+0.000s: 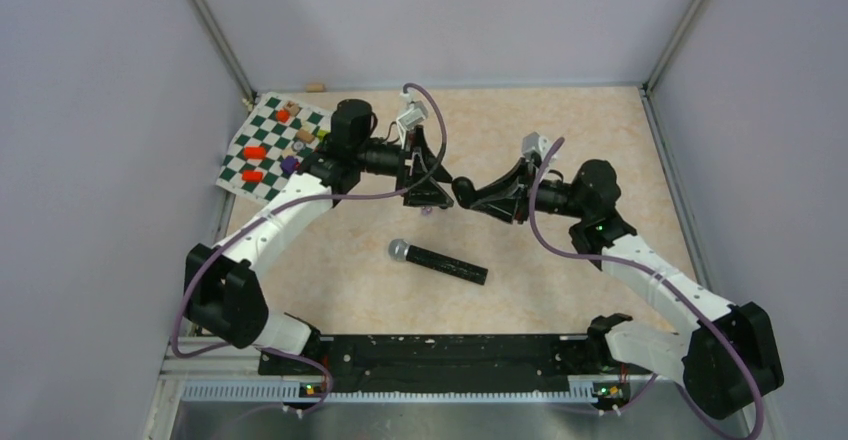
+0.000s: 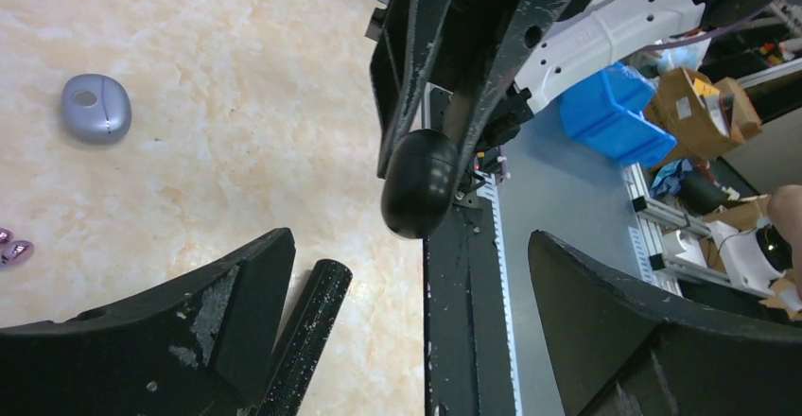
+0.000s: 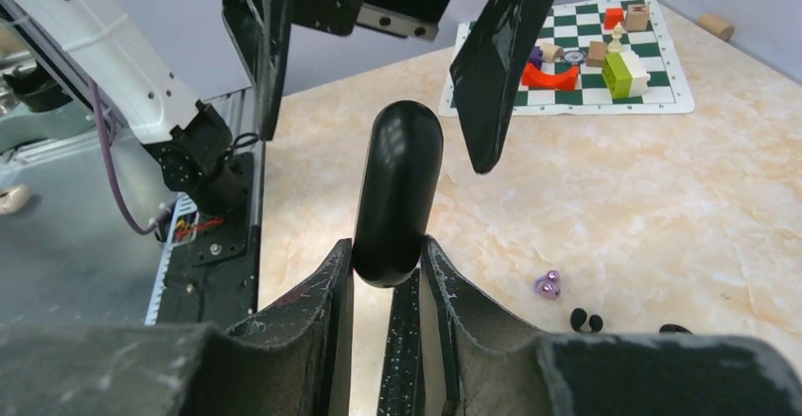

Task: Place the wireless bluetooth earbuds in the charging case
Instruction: Pick up the charging case at the center of the board, then open the charging case.

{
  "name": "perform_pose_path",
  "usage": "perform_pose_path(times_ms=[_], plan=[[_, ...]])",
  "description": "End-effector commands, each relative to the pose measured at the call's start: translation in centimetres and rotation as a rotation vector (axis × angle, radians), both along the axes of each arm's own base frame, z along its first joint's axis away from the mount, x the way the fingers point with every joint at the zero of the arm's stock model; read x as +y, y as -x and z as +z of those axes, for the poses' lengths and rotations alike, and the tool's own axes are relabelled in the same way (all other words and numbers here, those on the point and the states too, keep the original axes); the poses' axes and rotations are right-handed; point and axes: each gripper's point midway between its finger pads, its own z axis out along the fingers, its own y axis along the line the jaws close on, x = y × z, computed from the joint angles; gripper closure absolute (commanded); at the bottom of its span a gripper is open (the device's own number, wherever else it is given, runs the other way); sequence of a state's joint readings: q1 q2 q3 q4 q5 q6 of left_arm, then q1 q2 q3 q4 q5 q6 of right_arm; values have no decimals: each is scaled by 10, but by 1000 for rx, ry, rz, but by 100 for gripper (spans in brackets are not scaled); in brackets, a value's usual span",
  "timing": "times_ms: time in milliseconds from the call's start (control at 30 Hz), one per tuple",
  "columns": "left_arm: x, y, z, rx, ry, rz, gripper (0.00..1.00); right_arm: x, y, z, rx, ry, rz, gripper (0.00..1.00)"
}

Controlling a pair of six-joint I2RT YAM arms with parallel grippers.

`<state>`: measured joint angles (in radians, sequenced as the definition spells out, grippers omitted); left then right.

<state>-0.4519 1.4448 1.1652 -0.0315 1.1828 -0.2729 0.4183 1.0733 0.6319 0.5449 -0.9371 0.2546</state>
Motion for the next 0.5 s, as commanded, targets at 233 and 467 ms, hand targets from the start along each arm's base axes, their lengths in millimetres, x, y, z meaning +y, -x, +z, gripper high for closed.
perform_pose_path(times_ms=[233, 467], plan=[[-12, 20, -14, -122, -117, -105, 1, 0, 1, 3, -105, 60, 65, 96], [-21, 22, -22, -125, -150, -124, 15, -1, 2, -2, -129, 86, 73, 96]])
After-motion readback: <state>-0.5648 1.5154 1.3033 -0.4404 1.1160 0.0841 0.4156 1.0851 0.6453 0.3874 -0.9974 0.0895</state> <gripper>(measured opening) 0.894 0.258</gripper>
